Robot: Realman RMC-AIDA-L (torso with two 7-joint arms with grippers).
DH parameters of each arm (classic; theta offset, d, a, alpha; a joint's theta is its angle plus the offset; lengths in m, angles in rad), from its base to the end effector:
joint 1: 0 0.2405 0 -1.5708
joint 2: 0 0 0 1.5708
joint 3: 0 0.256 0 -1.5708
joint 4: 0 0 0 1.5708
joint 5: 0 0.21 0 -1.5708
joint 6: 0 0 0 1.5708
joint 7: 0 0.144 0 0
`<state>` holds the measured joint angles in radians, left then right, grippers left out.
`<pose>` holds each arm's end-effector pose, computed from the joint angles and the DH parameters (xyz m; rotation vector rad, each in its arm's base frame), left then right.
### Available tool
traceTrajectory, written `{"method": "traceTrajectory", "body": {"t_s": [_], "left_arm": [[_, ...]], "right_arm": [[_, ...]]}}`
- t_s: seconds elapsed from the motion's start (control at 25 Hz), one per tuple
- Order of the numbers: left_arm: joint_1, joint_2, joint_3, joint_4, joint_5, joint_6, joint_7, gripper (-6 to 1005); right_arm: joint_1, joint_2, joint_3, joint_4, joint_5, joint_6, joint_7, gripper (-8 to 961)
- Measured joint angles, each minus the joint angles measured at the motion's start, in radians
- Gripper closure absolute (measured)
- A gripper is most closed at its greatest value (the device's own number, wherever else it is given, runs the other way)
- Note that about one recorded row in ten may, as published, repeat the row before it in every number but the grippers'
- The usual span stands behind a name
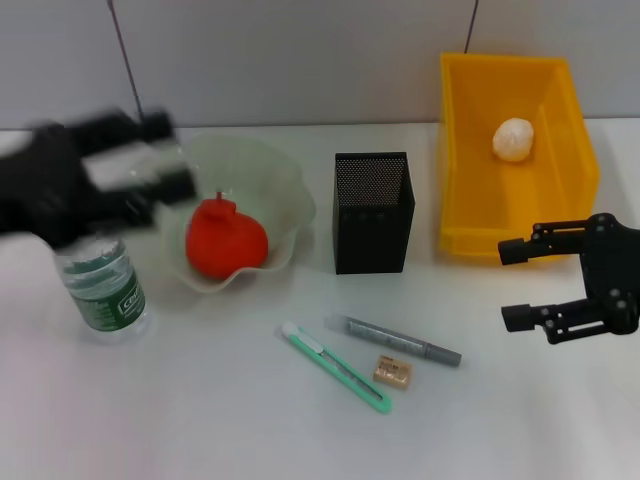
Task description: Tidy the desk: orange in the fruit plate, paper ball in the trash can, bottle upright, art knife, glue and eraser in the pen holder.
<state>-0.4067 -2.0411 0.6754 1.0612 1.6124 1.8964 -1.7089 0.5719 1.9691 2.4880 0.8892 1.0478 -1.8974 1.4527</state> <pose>-0.2124 0.3029 0.1077 -2.6562 -0.4547 -1.1311 0.2393 0.3265 0.0761 -2.9535 0.3309 0.5619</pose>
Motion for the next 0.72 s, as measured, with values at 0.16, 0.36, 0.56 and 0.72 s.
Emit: {"method": "traceTrajectory", "body": {"t_s": [0.16, 0.36, 0.56, 0.72], "left_arm": [[0.001, -0.017, 0.111, -0.054, 0.008, -0.009, 0.088, 192], [-0.004, -0.023, 0.235, -0.167, 0.079, -0.091, 0.206, 193], [-0.024, -0.020, 0.254, -0.351, 0.129, -0.140, 0.367, 194], [-0.009, -0.021, 0.256, -0.453, 0.188, -0.197, 0.489, 195]], "right_arm": [[0.008, 0.006, -0.001, -0.003, -0.003, 0.011, 0.000, 166], [0.009, 0.007, -0.002, -0.003, -0.003, 0.011, 0.017, 166], [0.019, 0.008, -0.009, -0.003, -0.003, 0.013, 0.046, 166], [0.031, 0.008, -0.009, -0.003, -0.005, 0.014, 0.068, 166]]}}
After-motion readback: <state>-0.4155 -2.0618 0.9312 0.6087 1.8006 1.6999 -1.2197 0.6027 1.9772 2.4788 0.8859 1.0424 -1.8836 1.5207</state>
